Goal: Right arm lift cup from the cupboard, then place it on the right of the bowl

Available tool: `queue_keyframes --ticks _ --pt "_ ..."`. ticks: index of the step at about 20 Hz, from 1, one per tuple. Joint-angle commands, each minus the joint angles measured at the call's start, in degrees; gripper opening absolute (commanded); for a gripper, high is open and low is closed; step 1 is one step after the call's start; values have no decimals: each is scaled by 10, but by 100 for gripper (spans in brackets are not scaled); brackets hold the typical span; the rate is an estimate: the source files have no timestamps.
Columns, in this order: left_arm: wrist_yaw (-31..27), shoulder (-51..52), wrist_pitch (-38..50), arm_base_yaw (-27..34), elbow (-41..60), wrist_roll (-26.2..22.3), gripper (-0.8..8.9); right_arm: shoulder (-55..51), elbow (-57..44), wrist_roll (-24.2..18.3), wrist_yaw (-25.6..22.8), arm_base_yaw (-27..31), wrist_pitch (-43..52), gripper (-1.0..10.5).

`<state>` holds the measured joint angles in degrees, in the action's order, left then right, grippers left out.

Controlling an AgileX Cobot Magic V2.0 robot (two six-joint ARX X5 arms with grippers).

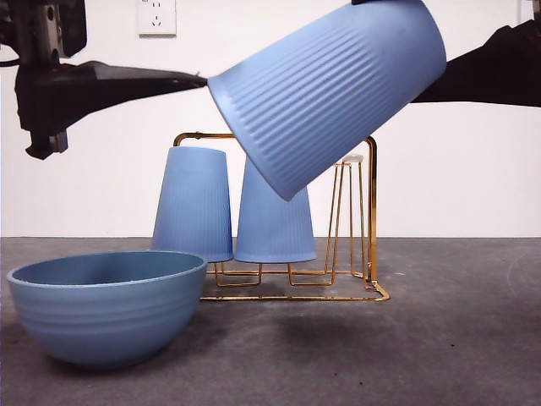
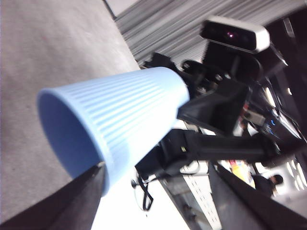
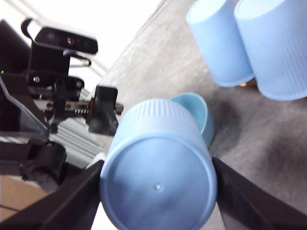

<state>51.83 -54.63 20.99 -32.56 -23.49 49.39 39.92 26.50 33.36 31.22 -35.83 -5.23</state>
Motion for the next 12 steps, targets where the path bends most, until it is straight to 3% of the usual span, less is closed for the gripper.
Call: queue_keyframes --ticks 1,10,12 --pt "-9 -5 9 -16 -1 11 344 9 1 19 11 -21 30 262" --pt "-13 -5 9 -15 -1 8 331 16 1 19 -2 -59 35 262" --pt "-12 -5 10 -15 -1 8 180 16 1 16 -7 -60 34 262"
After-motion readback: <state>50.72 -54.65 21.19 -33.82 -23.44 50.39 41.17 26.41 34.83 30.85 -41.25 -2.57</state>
